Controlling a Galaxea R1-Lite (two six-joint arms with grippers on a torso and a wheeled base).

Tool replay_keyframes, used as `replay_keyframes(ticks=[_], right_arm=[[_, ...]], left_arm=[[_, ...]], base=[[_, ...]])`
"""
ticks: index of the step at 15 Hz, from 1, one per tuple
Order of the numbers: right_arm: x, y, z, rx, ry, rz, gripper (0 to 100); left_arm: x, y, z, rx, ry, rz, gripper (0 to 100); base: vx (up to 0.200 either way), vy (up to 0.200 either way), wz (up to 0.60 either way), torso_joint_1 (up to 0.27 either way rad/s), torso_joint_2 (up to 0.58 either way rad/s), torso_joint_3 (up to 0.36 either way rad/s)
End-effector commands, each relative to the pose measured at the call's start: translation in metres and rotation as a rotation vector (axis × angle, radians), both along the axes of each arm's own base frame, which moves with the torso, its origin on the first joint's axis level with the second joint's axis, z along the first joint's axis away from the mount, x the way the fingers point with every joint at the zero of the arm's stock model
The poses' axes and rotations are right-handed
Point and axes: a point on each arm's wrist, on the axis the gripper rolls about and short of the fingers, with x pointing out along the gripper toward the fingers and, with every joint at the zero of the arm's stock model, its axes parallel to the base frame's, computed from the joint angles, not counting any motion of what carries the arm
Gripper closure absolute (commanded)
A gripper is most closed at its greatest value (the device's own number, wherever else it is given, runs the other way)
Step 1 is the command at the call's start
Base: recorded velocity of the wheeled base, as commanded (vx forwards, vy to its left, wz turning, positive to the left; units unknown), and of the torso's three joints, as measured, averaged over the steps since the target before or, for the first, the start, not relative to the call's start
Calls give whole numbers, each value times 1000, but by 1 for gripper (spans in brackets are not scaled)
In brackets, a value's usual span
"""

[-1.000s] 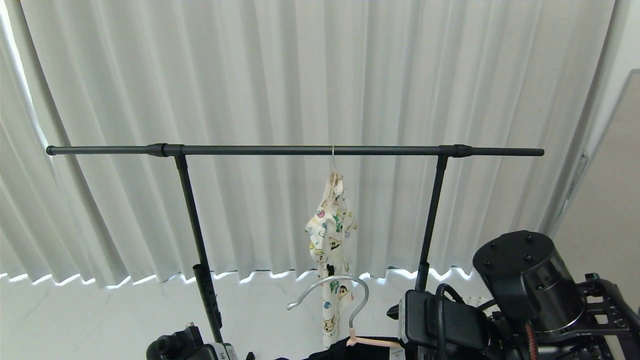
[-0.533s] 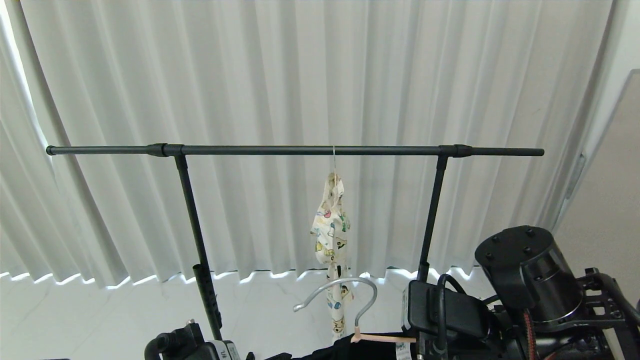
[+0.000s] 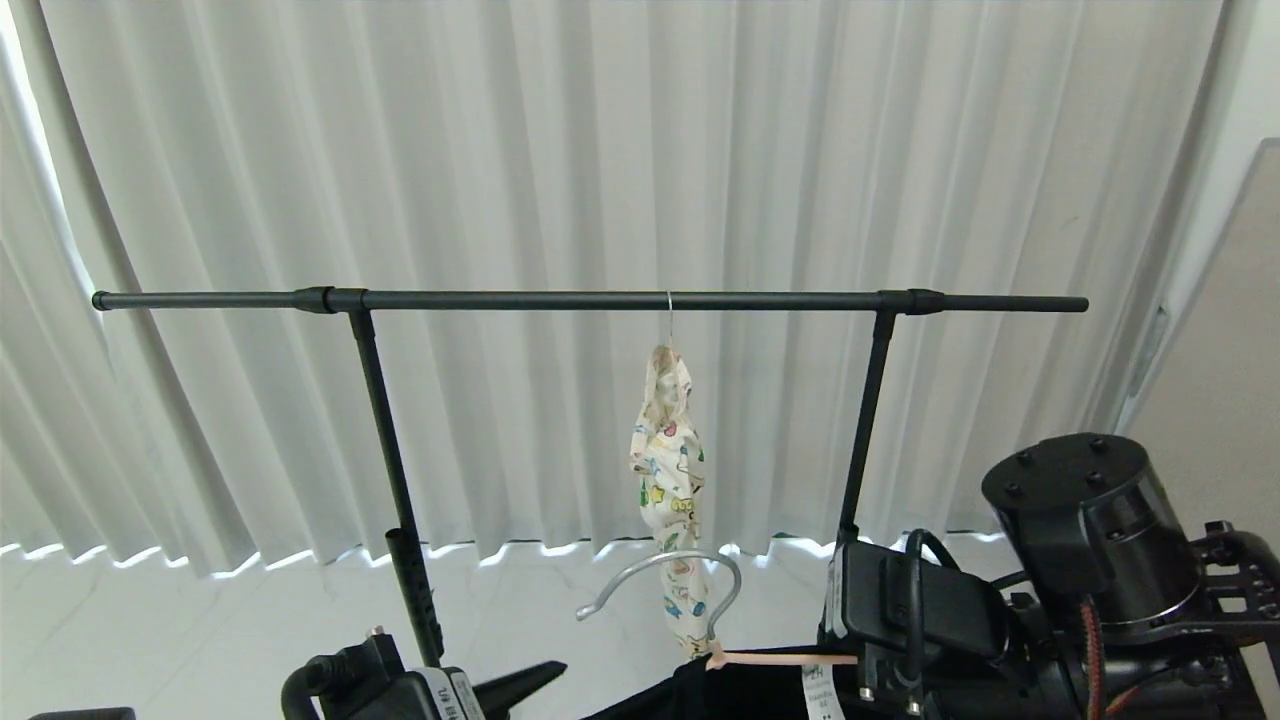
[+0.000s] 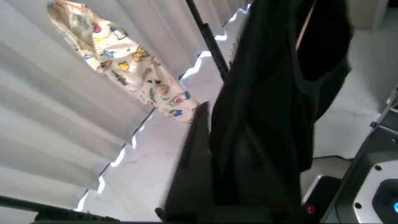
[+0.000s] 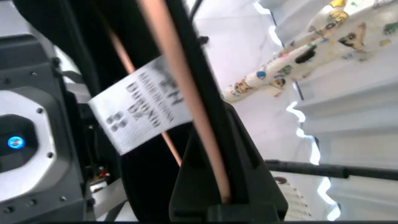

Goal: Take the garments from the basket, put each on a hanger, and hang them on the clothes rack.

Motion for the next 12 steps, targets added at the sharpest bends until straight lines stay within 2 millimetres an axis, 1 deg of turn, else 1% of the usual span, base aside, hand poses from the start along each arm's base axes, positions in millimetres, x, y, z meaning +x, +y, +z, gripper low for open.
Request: replay_keyframes(ticks=[1,3,7,9,12], right_arm=[[-1,-8,10,25,-50,6,100],[-4,-21,13,20,-92,6,100],[9,-44,19,36,-123,-103,100],[11,-55,19,37,-129,-148,100],[4,-70,21,51,-144,-184,100]], left_arm=[[4,3,1,-7,3,34,0],[4,9,6,-52,0,59,0],[0,15,7,-65,-8,54,0],[0,18,3,-51,-2,64,0],[8,37,-12,-6,20,187,0]], base=[[0,0,0,0,0,0],[0,0,0,0,0,0],[0,0,0,0,0,0],[0,0,0,0,0,0],[0,0,0,0,0,0]])
